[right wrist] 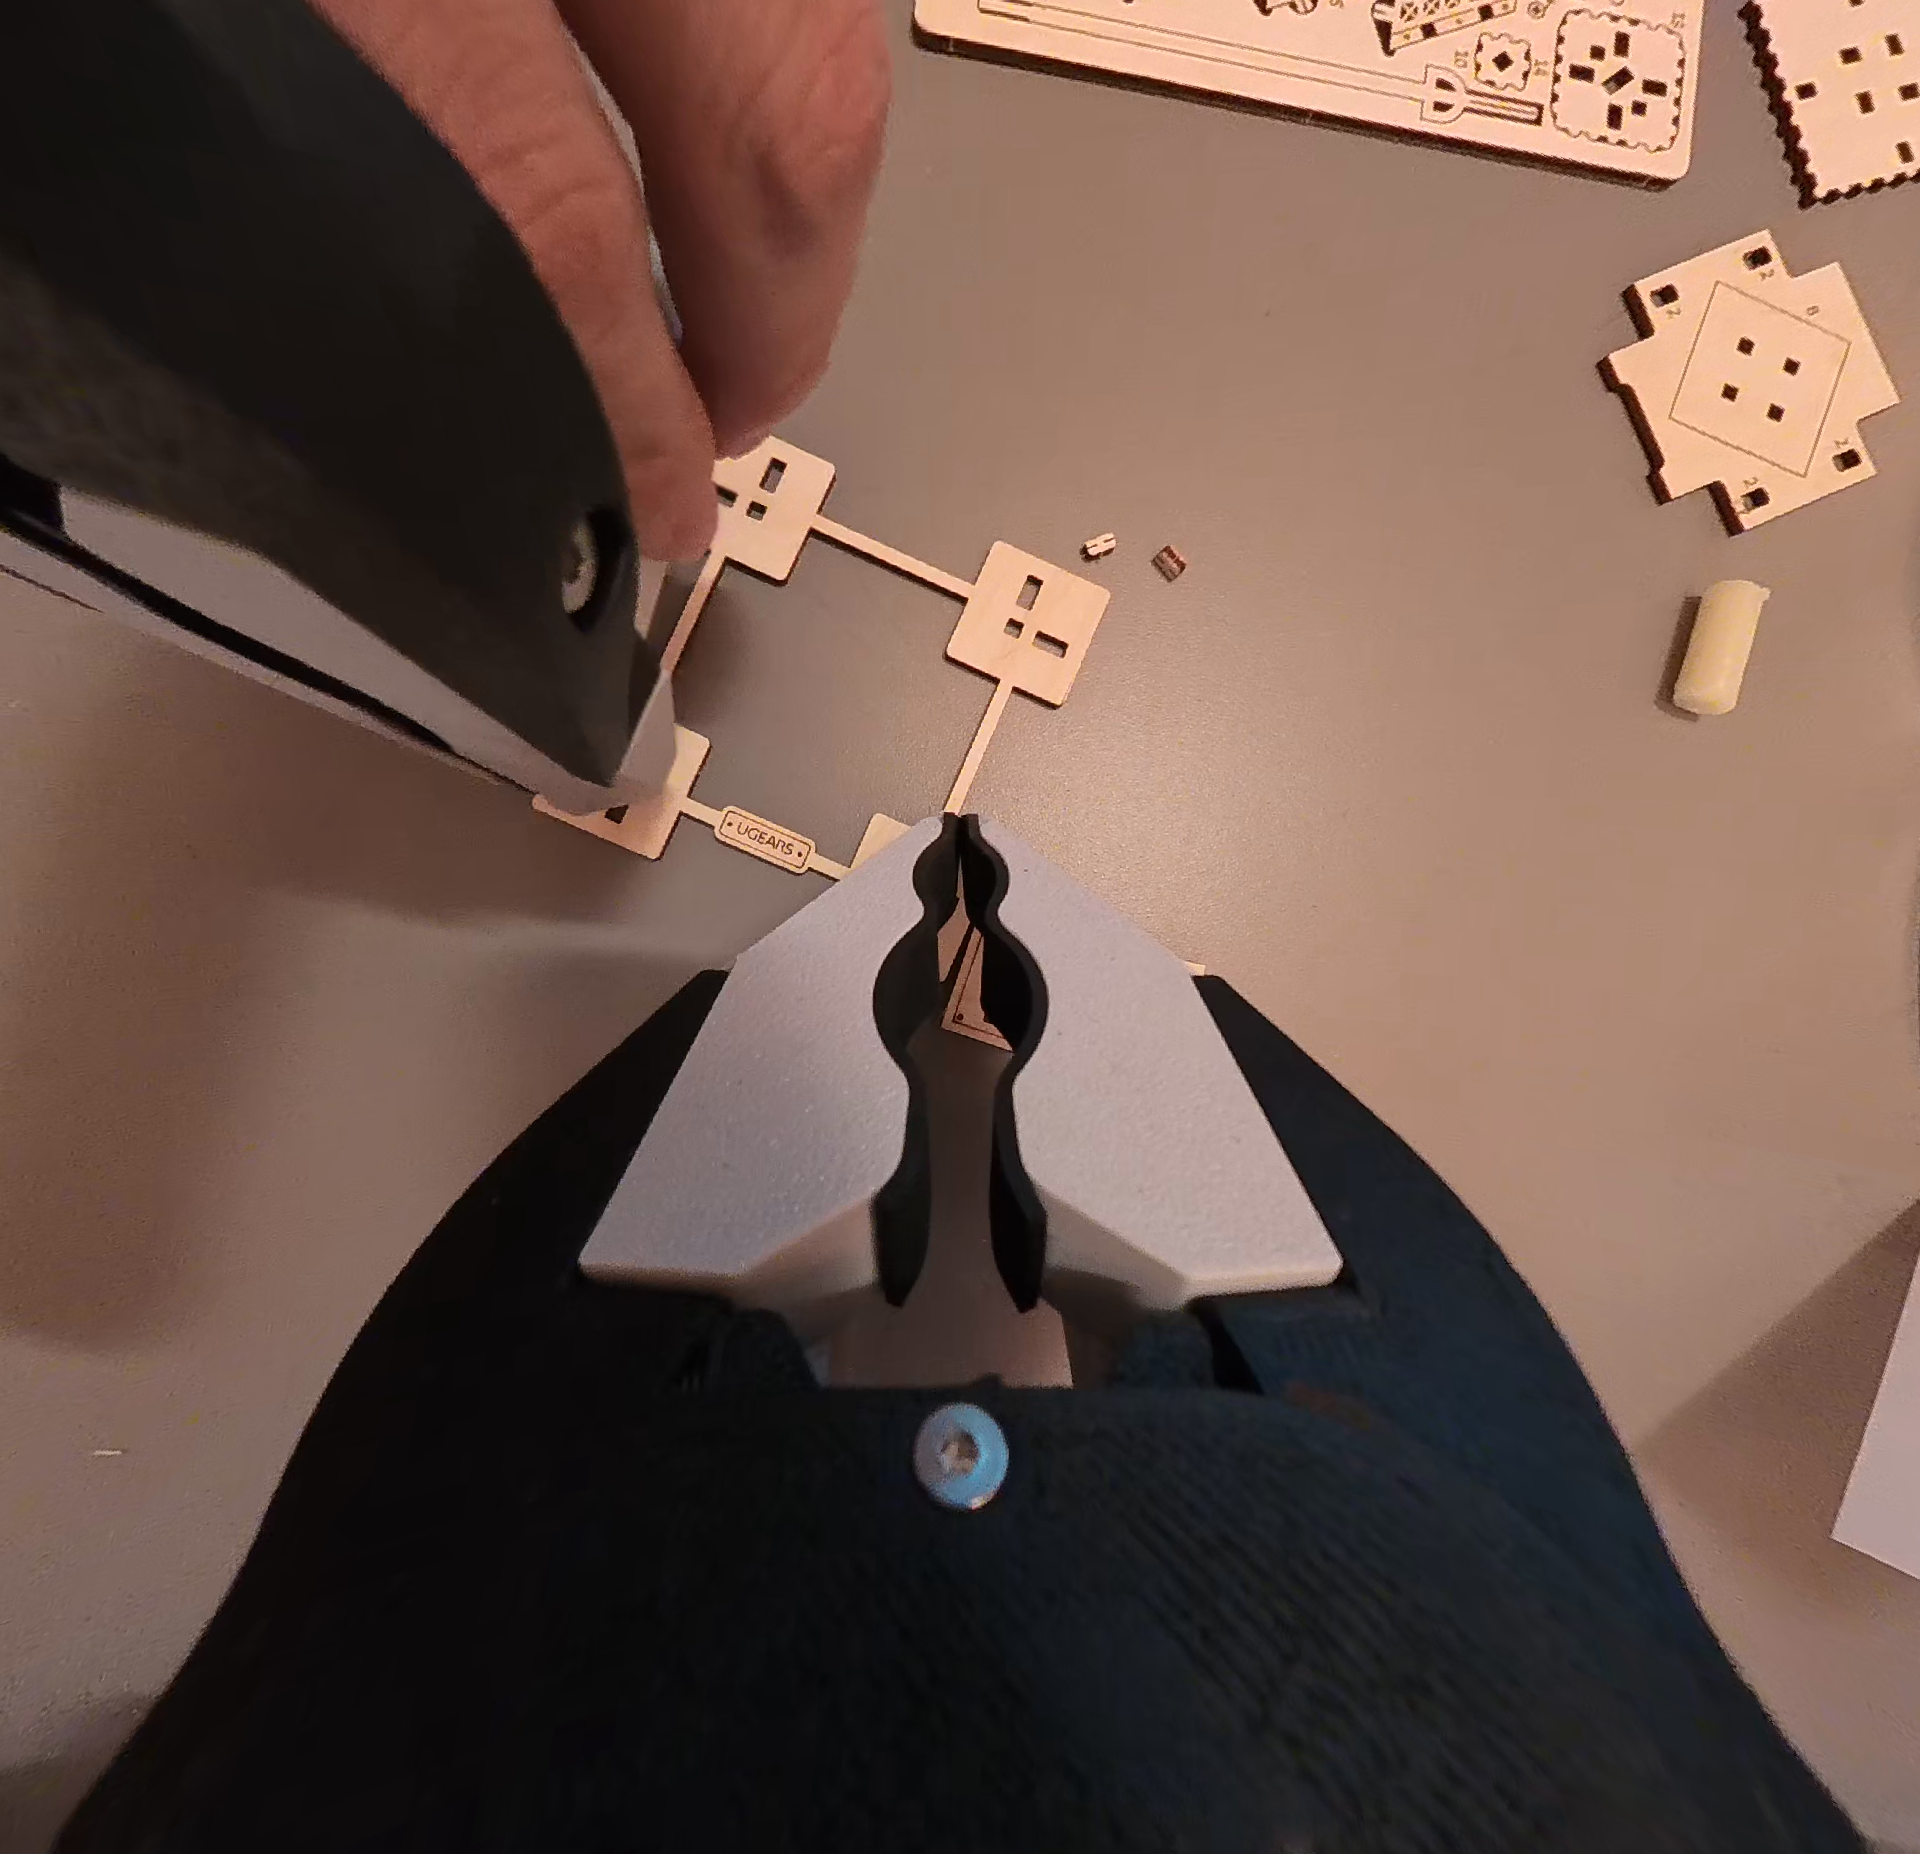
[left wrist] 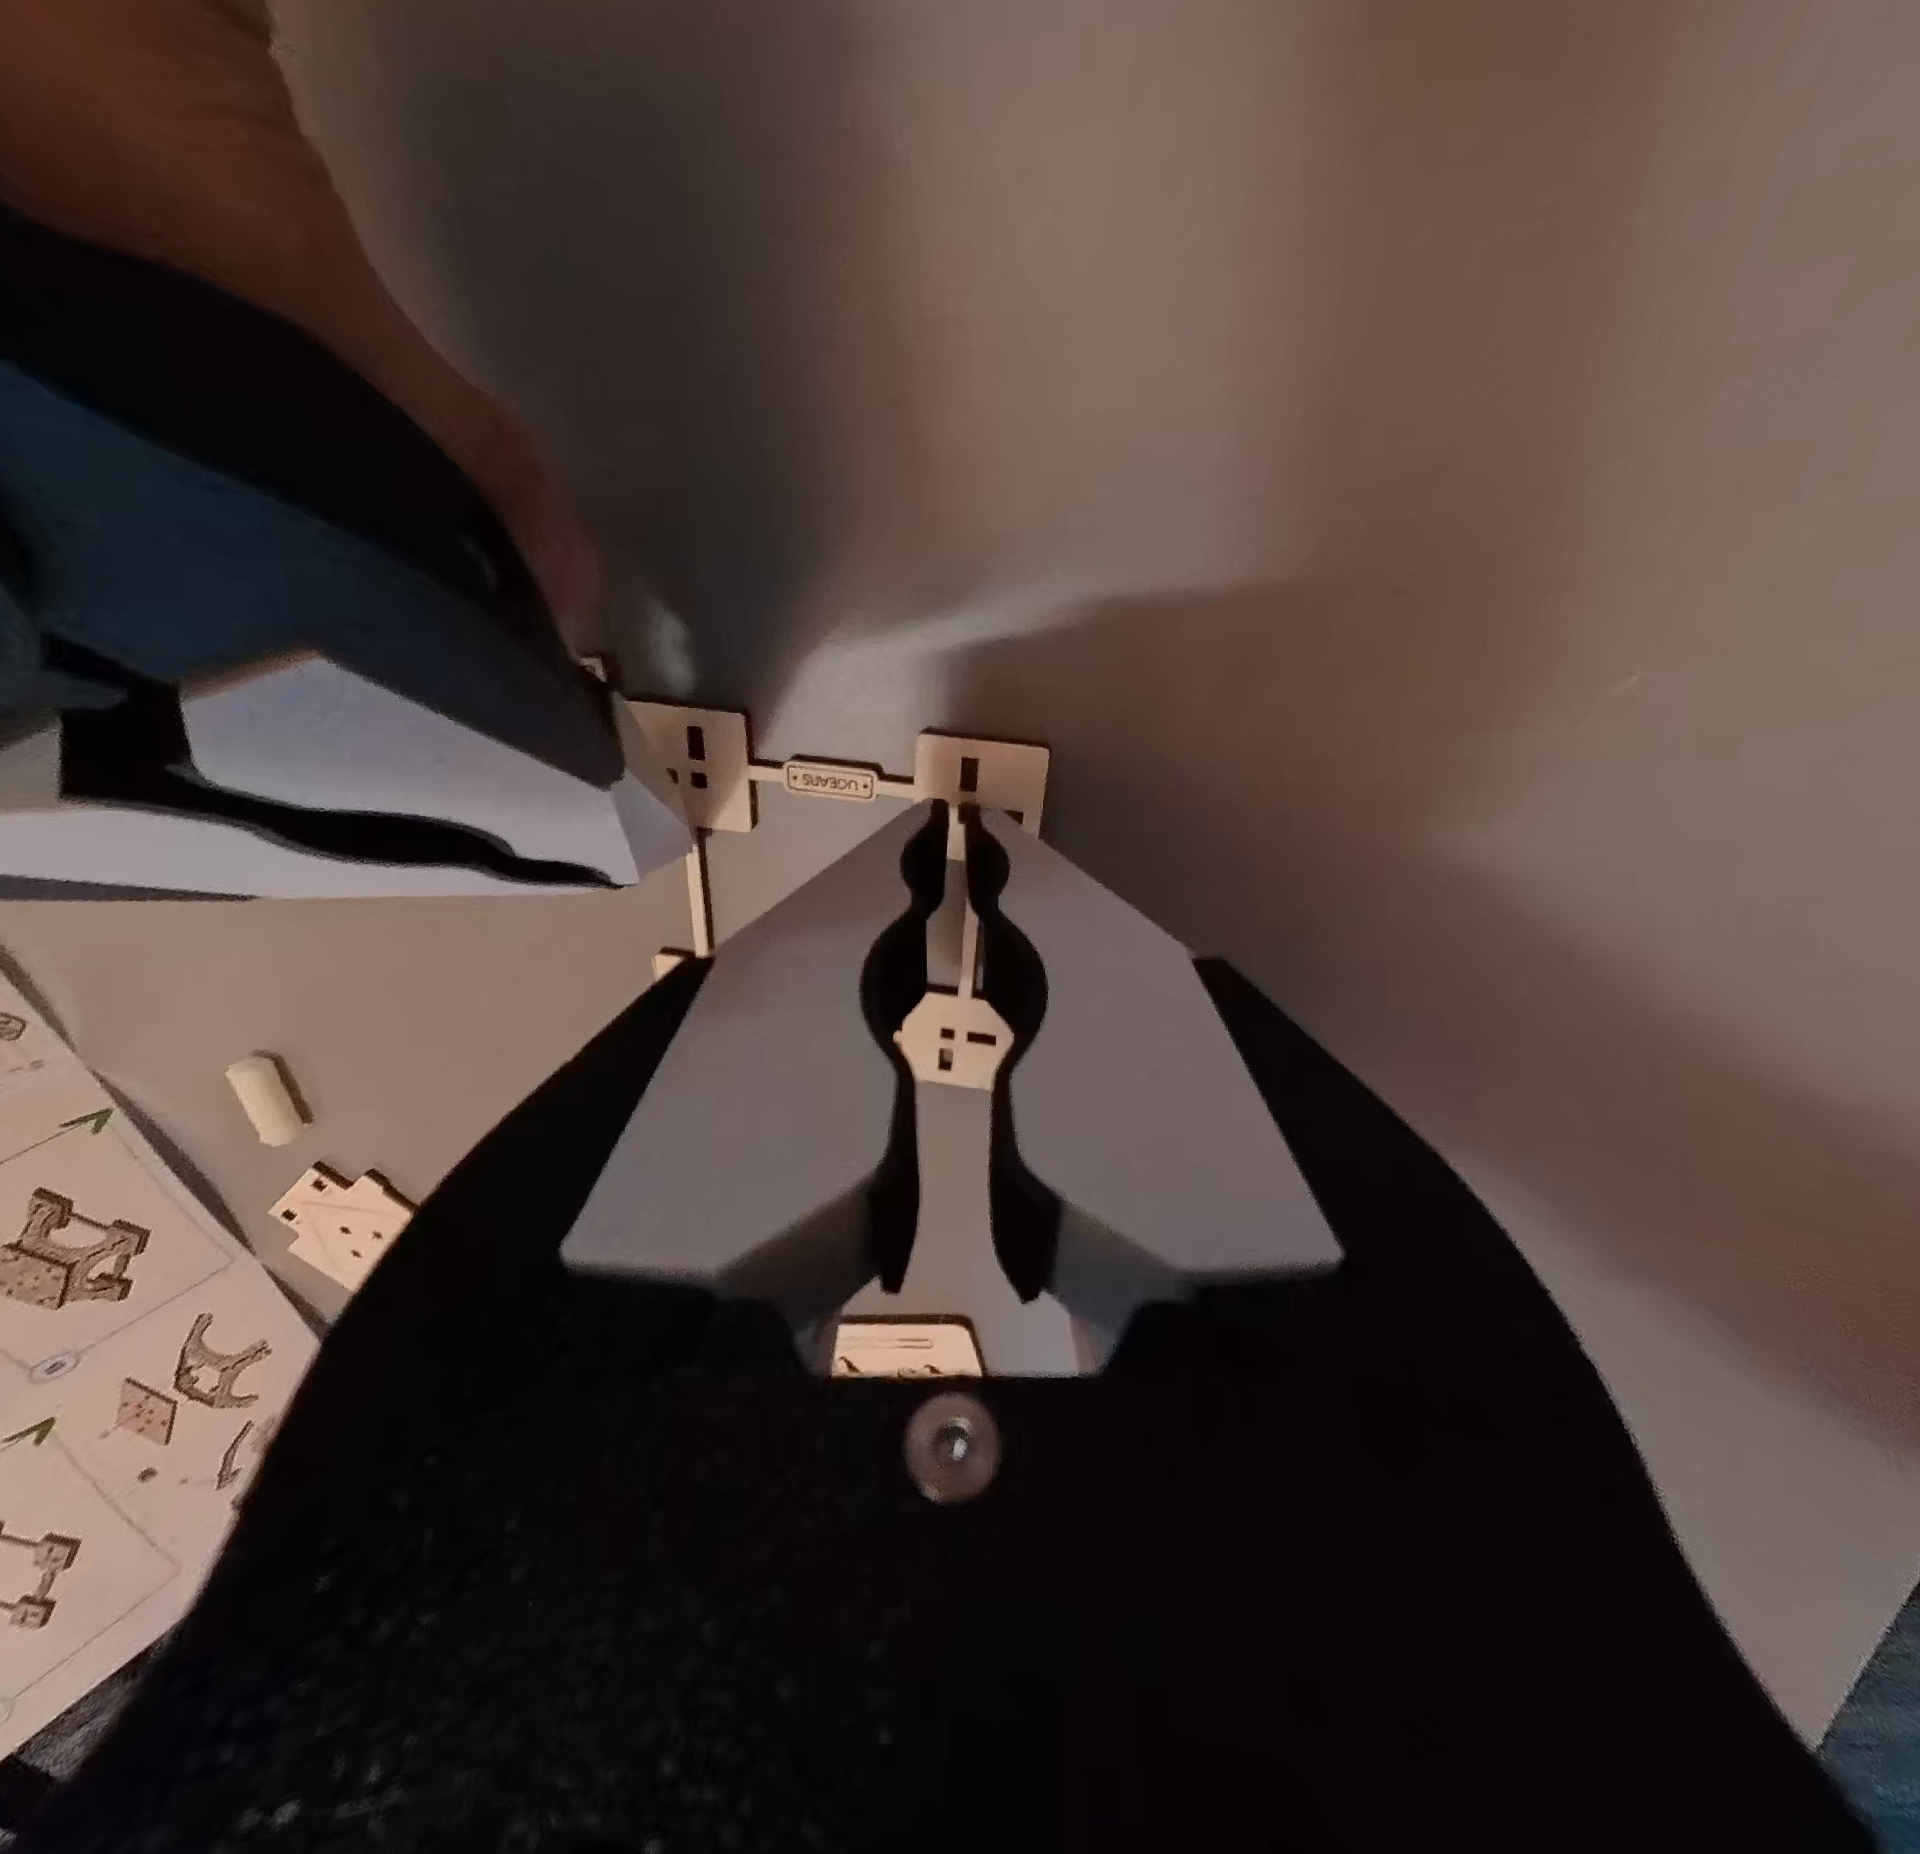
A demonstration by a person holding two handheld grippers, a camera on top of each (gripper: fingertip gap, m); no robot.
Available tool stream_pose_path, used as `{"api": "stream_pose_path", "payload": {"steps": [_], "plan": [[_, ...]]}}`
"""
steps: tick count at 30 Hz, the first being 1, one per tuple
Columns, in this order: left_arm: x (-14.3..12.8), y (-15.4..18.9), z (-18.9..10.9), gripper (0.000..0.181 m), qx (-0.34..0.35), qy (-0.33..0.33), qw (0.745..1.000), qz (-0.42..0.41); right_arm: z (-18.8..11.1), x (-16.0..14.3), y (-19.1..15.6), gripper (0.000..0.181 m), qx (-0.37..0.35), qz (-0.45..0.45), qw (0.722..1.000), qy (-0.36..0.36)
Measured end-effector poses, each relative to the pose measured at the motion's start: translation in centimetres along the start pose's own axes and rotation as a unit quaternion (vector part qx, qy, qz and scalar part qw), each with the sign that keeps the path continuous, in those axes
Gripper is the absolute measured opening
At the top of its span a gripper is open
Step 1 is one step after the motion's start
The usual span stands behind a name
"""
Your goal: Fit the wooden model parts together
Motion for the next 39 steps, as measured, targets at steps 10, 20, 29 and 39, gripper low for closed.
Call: {"api": "stream_pose_path", "payload": {"steps": [10,20,29,39], "plan": [[-0.1,-0.1,0.0,0.0,-0.013,0.009,1.0,0.0,0.0,0.1,0.0,0.0,-0.003,-0.005,1.0,-0.002],[-1.1,-0.4,-1.2,0.005,0.022,0.026,0.999,-0.033,0.0,0.0,0.0,0.0,0.0,-0.005,1.0,0.002],[-7.4,3.2,-2.7,0.002,0.068,0.186,0.958,-0.206,0.0,-0.1,-0.1,0.0,-0.003,-0.043,0.999,0.014],[-11.2,3.8,-0.8,0.0,0.133,0.317,0.876,-0.339,-0.1,0.0,-0.7,0.0,-0.036,-0.156,0.987,0.022]]}}
Point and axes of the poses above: each gripper's, where its closed fingertips meet, z out along the fingers, x out of its top, y = z × x across the jaws, the point moved 9 cm from there along -z, back along the fingers, and after that the axes turned 8 degrees about -x, right-handed, at the moved point
